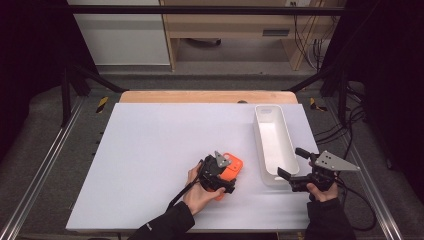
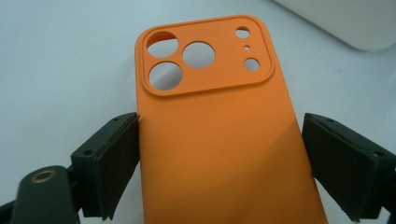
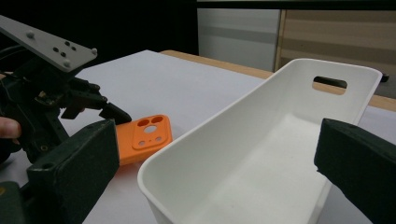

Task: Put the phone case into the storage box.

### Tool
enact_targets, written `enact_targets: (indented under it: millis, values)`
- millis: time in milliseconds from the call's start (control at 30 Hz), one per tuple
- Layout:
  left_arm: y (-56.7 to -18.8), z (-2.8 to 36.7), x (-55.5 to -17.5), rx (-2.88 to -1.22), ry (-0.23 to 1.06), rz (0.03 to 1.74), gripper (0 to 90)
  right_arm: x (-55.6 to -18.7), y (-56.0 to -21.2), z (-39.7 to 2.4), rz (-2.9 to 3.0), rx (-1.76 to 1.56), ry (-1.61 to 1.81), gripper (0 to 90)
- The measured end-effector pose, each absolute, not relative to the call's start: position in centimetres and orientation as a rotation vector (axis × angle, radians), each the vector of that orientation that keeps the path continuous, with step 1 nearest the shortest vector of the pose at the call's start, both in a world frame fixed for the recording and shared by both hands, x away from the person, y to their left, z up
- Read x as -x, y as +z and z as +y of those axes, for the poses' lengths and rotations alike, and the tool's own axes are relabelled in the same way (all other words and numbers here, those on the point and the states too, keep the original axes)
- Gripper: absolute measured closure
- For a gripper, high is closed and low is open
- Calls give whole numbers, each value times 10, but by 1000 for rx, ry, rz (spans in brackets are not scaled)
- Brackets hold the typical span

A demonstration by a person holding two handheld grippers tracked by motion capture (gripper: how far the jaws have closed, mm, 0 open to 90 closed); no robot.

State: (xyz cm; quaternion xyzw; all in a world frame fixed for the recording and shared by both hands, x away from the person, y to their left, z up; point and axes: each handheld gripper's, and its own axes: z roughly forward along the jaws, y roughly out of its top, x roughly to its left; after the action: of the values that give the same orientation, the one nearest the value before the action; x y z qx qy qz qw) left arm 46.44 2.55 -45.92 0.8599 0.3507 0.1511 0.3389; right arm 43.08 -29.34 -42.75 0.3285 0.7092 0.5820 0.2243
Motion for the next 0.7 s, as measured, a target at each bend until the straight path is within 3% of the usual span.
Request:
enact_targets:
  millis: [700]
  values:
    - [-431, 68, -461, -2185, 357, 774, 128, -431, -428, -293, 1964, -890, 1596, 4]
